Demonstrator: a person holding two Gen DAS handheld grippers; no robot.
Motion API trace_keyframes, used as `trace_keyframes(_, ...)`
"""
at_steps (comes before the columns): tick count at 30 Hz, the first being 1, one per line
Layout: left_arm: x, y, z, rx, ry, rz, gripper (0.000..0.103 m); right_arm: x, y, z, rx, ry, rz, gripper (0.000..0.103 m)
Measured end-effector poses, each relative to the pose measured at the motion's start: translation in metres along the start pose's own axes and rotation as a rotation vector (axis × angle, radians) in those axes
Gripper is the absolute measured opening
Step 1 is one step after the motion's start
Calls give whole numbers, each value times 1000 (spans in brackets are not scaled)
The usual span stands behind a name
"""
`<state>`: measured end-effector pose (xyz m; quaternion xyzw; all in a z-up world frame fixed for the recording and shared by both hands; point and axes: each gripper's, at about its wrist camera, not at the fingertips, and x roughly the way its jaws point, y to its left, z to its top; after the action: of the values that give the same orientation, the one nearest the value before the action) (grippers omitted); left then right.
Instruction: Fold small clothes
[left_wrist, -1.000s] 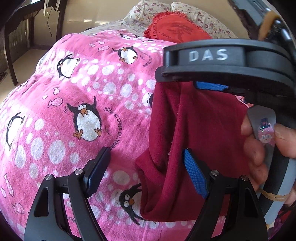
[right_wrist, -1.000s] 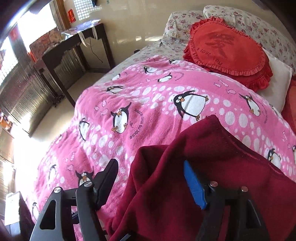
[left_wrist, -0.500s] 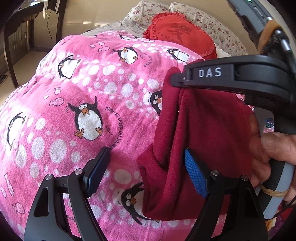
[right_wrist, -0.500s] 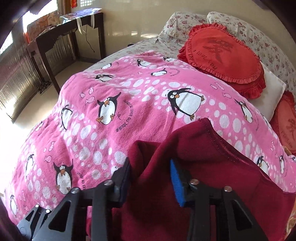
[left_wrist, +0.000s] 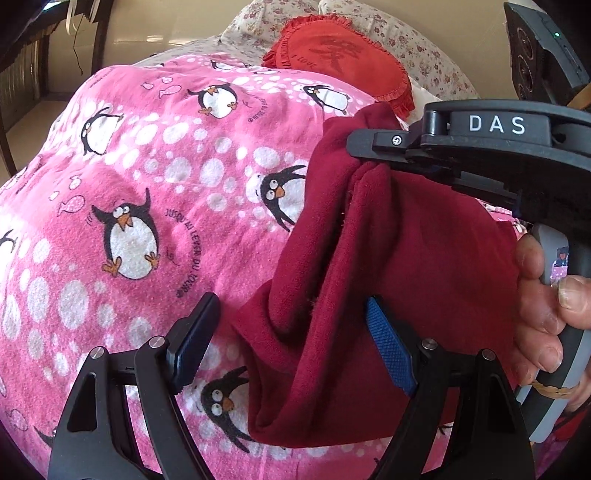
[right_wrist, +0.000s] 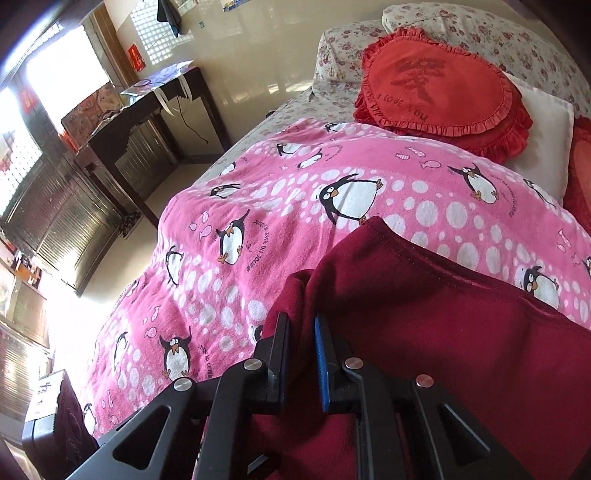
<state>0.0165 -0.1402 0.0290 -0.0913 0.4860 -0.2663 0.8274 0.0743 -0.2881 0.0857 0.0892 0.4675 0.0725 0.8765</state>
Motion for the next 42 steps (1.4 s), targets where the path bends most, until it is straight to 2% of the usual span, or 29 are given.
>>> trace_keyframes(1, 0, 0, -1, -6, -1, -25, 69, 0, 0, 1, -4, 1, -1, 11)
trace_keyframes(5, 2, 5, -7, -45, -18, -44, 59, 7, 1, 3, 0, 29, -15, 11)
trace_keyframes(7, -1, 9, -8, -73, -21, -60, 55, 10, 4, 7, -1, 47, -39, 15)
trace_keyframes(9, -1, 11, -9, -83, -18, -65, 53, 10, 10, 11, -20, 45, -112, 53)
trace_keyframes(11, -2, 12, -10, -76, -20, -65, 53, 5, 14, 16, -32, 20, -168, 65)
trace_keyframes(13, -2, 12, -11, -73, -22, -62, 53, 7, 17, 21, -30, 27, -177, 65)
trace_keyframes(15, -5, 14, -13, -75, -24, -64, 53, 17, 20, 24, -30, 73, -168, 66)
trace_keyframes(19, -7, 21, -17, -102, -38, -81, 55, 49, 27, 19, -77, 166, -242, 68)
trace_keyframes(21, -7, 24, -19, -107, -45, -89, 57, 58, 29, 17, -103, 178, -269, 75)
trace_keyframes(23, -7, 23, -20, -100, -50, -90, 62, 62, 28, 16, -121, 179, -270, 78)
trace_keyframes(25, -5, 20, -22, -84, -52, -90, 69, 57, 22, 16, -109, 158, -243, 76)
trace_keyframes(28, -6, 10, -22, -57, -36, -50, 70, 45, 7, 17, -79, 123, -172, 59)
trace_keyframes(29, -7, 7, -22, -48, -25, -45, 69, 39, 2, 16, -61, 109, -139, 50)
trace_keyframes(30, -8, 3, -22, -47, -19, -53, 63, 32, -4, 15, -41, 94, -100, 41)
trace_keyframes(31, -10, 0, -22, -48, -13, -61, 45, 25, -9, 14, -24, 80, -61, 36)
trace_keyframes(33, -18, -7, -22, -44, -13, -61, 38, 9, -16, 11, 5, 46, 24, 14)
trace_keyframes(38, -47, -37, -20, -1, -50, -66, 32, -36, -25, 5, 31, -64, 117, 14)
trace_keyframes(42, -61, -75, -16, 89, -68, -52, 31, -75, -39, 2, 63, -126, 155, 14)
